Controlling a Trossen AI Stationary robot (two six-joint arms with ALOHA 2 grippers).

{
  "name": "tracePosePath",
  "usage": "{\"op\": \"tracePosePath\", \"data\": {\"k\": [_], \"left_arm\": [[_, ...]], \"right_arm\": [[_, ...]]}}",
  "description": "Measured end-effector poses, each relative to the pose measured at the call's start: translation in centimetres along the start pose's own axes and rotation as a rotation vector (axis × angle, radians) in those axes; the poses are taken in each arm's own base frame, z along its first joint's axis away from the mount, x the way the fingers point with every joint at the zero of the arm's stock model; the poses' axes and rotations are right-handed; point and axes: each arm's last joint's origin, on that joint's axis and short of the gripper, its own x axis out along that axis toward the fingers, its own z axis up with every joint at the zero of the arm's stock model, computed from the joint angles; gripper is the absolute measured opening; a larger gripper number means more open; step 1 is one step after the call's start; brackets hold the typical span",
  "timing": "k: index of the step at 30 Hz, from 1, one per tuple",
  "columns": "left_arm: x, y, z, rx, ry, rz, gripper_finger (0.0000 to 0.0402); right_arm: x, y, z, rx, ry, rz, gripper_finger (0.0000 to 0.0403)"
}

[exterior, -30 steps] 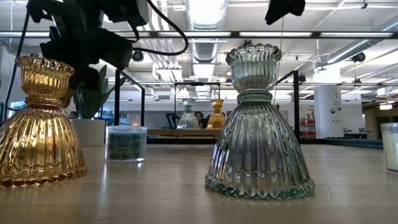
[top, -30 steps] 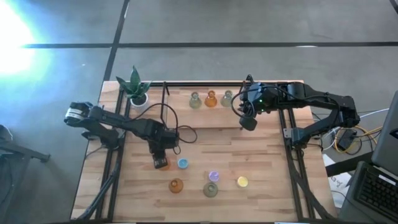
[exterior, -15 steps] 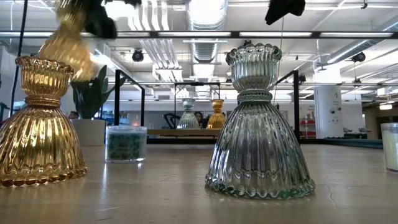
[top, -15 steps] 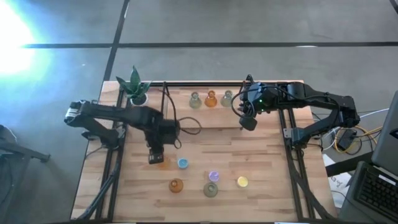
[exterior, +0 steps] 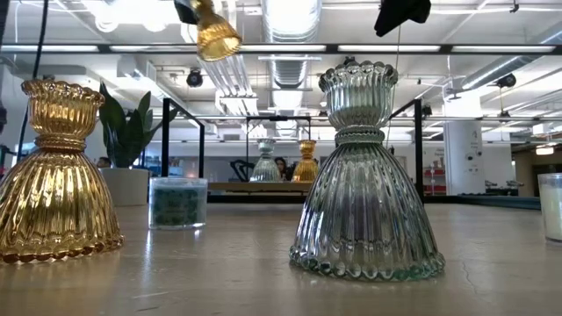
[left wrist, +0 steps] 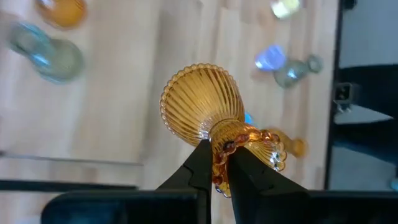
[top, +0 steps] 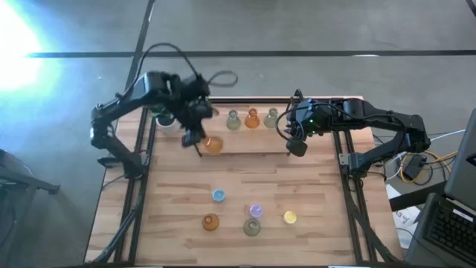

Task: Pick & Place candle stick holders
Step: Put the top yellow glass candlestick on the shelf

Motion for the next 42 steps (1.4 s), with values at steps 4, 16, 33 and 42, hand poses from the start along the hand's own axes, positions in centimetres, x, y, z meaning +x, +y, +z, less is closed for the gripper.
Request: {"op": "tracePosePath", "data": {"k": [4,16,33,42], "left_arm": [[-0.2,3.0,1.6,0.023,-0.031,0.05,0.0028],[3.5,10.9,4.0,0.067,0.114,0.236,0.0028],[7.5,16.3,3.5,-0.061,0.25,0.222,0.0028],[10.2,17.5,3.0,-0.09,0.337,0.185,0.0028]], "right_arm": [[0.0,0.0,0.0,0.003,0.0,0.0,0.0084],[0.0,0.0,0.0,-0.001,0.002,0.0,0.007],[0.1,-0.2,0.0,-0.019,0.004,-0.005,0.0078],[0.1,-0.2,0.0,-0.021,0.003,-0.005,0.0069]]}}
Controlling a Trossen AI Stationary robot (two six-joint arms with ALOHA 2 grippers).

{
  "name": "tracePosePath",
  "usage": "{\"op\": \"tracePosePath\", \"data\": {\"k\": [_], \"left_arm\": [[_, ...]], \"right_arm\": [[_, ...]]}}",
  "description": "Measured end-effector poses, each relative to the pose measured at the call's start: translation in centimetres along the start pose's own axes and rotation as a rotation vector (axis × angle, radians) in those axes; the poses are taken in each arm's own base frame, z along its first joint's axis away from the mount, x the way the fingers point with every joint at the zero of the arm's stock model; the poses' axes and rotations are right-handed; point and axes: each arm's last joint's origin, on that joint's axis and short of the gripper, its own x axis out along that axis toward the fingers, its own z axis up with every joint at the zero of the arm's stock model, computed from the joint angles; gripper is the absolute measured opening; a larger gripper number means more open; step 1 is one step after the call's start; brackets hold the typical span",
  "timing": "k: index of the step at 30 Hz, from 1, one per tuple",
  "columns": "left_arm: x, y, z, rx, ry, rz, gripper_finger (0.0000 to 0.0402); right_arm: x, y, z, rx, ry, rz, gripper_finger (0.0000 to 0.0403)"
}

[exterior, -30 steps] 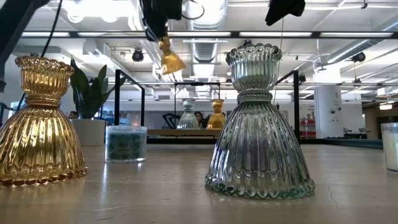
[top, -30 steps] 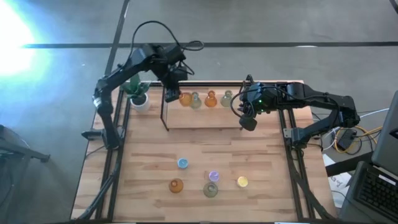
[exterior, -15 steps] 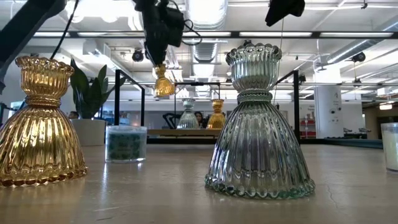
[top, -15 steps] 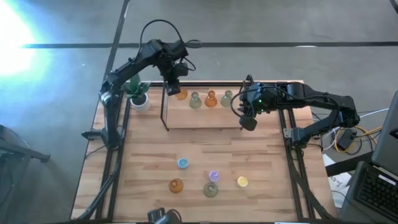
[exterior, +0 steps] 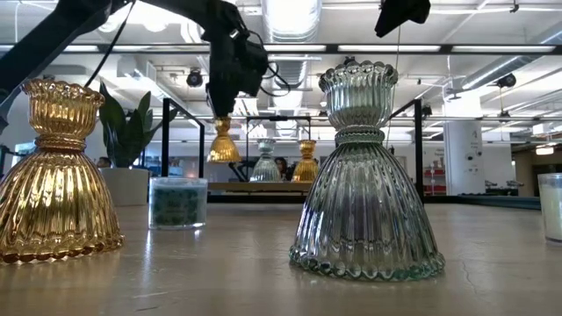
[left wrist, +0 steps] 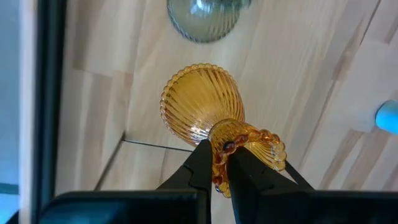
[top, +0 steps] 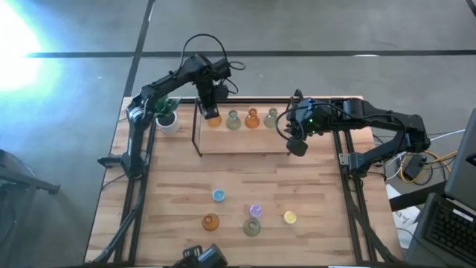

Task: Pick & Place candle stick holders
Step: Put the top yellow glass candlestick on the shelf

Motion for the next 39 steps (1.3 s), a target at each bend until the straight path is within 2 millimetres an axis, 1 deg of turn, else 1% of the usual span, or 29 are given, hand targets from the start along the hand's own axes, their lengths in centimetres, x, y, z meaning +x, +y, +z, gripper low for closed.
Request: {"op": "tracePosePath", "data": {"k": [6,10,13,26,34,39], "left_arm": [[1.8,0.2,-0.1,-0.007,0.061,-0.032,0.0028],[2.5,0.1,-0.3,-0.011,0.075,-0.069,0.0028],[2.6,-0.1,-0.2,-0.011,0.064,-0.107,0.0028],[2.8,-0.3,0.5,0.031,0.0,-0.12,0.0028],[2.8,-0.3,1.0,0.04,-0.065,-0.131,0.0028],[2.8,-0.2,1.1,0.042,-0.074,-0.127,0.0028]], "right_arm": [[0.0,0.0,0.0,-0.008,0.001,-0.001,0.0079],[0.1,-0.1,0.0,-0.007,0.001,-0.004,0.0085],[0.1,-0.2,0.0,-0.006,-0.004,-0.023,0.0086],[0.1,-0.3,0.1,-0.001,-0.007,-0.033,0.0068],[0.1,-0.3,0.1,0.0,-0.01,-0.032,0.008],[0.1,-0.3,0.1,0.0,-0.01,-0.032,0.0087]]}}
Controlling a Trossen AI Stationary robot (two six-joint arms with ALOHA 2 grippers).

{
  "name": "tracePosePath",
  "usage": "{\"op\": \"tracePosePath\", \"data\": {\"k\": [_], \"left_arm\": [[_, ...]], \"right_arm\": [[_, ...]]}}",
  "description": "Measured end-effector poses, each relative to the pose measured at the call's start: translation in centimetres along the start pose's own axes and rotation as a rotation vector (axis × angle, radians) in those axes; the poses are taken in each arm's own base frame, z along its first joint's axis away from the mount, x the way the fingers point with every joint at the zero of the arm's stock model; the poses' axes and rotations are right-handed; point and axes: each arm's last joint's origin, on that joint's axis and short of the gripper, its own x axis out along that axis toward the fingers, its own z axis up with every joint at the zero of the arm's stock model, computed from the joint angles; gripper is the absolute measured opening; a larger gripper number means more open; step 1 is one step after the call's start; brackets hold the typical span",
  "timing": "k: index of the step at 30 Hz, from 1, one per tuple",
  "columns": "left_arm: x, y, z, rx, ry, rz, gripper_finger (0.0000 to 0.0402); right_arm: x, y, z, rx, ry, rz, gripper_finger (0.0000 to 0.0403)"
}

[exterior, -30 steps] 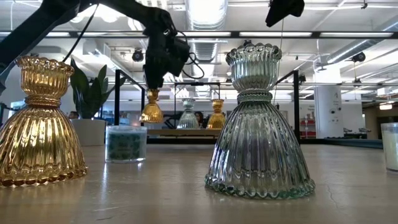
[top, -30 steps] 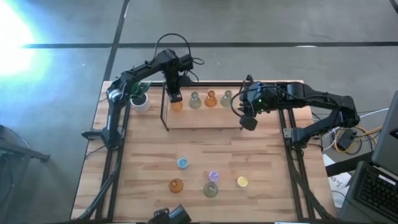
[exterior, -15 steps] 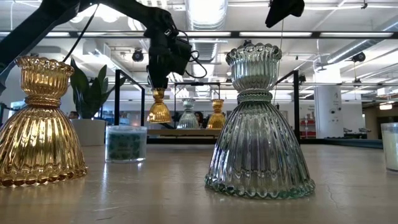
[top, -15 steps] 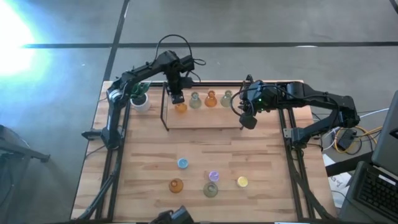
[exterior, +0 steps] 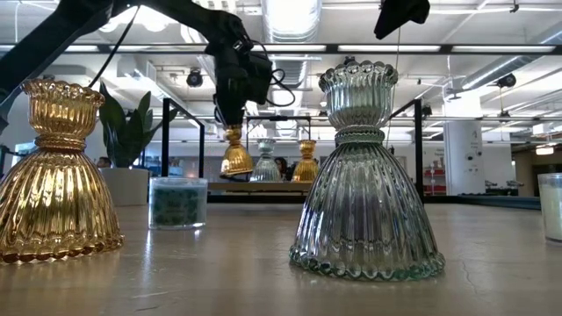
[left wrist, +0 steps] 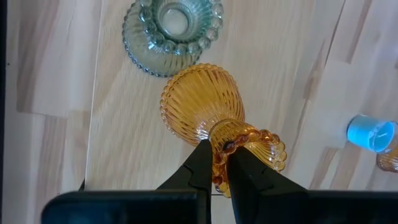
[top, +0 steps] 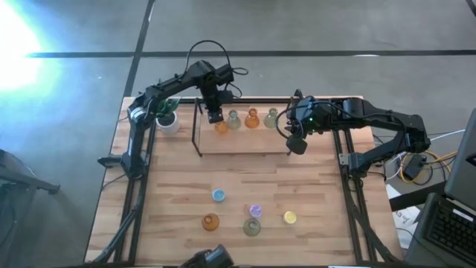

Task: Pick & Place candle stick holders
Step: Put the top yellow glass candlestick on the shelf

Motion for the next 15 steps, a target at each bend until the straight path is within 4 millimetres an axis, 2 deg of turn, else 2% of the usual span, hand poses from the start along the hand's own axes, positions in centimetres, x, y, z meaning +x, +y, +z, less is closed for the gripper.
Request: {"op": "tracePosePath", "data": {"k": [10,15], "left_arm": [[0.0,0.11,0.23,0.003,-0.021,0.015,0.0028],[-0.01,0.12,-0.32,-0.011,0.054,0.064,0.0028]], "right_arm": [[0.0,0.01,-0.01,0.0,0.0,0.0,0.0071],[0.0,0.01,-0.01,0.0,0.0,0.0,0.0068]]}}
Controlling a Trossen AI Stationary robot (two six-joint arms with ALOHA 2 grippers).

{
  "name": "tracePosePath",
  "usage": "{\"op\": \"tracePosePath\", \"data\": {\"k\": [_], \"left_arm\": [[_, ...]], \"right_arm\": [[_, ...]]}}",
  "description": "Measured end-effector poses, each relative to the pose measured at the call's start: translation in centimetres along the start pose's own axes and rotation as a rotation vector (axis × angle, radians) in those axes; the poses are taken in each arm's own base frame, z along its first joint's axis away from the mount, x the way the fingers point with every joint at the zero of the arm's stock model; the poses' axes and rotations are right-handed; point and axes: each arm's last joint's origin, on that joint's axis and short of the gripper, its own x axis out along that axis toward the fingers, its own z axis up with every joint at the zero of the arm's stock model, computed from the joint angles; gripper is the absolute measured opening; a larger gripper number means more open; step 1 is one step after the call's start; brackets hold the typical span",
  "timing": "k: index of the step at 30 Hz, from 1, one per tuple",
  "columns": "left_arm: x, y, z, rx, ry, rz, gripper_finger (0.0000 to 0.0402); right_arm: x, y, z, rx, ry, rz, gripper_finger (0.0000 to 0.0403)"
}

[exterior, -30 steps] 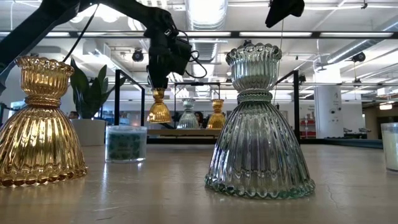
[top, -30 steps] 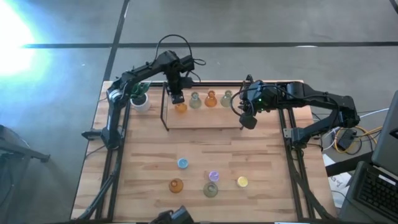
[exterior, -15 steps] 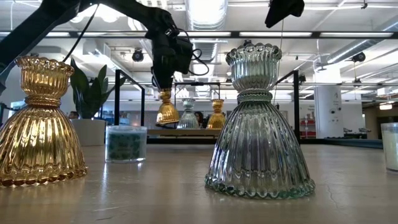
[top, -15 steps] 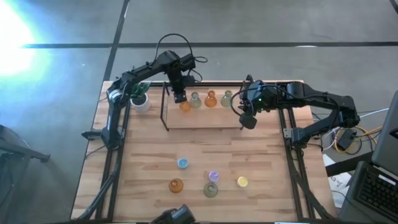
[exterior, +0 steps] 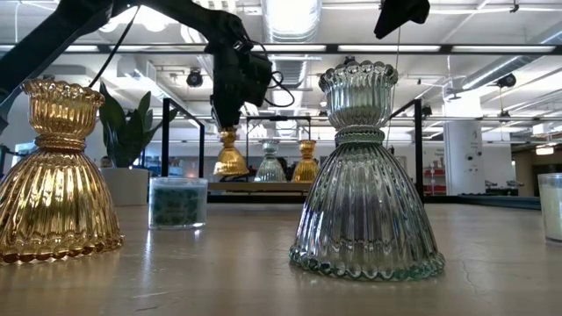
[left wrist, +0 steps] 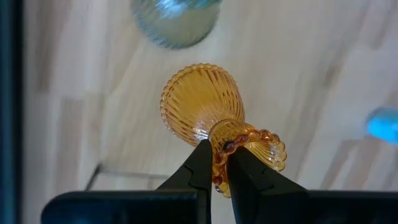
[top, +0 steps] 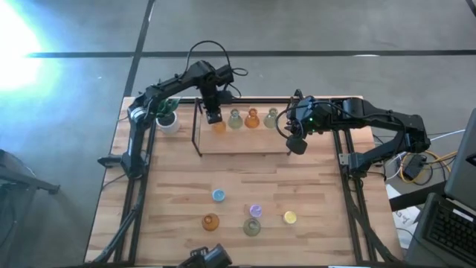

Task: Pick & Place candle stick holders
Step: Put the top yellow glass candlestick on the shelf

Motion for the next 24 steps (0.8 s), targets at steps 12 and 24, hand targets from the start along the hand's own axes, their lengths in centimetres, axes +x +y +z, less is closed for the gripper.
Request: {"op": "tracePosePath", "data": {"k": [12,24], "left_arm": [[-0.1,0.7,0.0,0.006,0.011,0.097,0.0028],[-0.2,1.7,0.0,-0.007,-0.013,0.134,0.0028]], "right_arm": [[0.0,0.0,0.0,0.005,-0.002,0.001,0.0086],[0.0,0.0,0.0,0.005,-0.004,0.001,0.0069]]}}
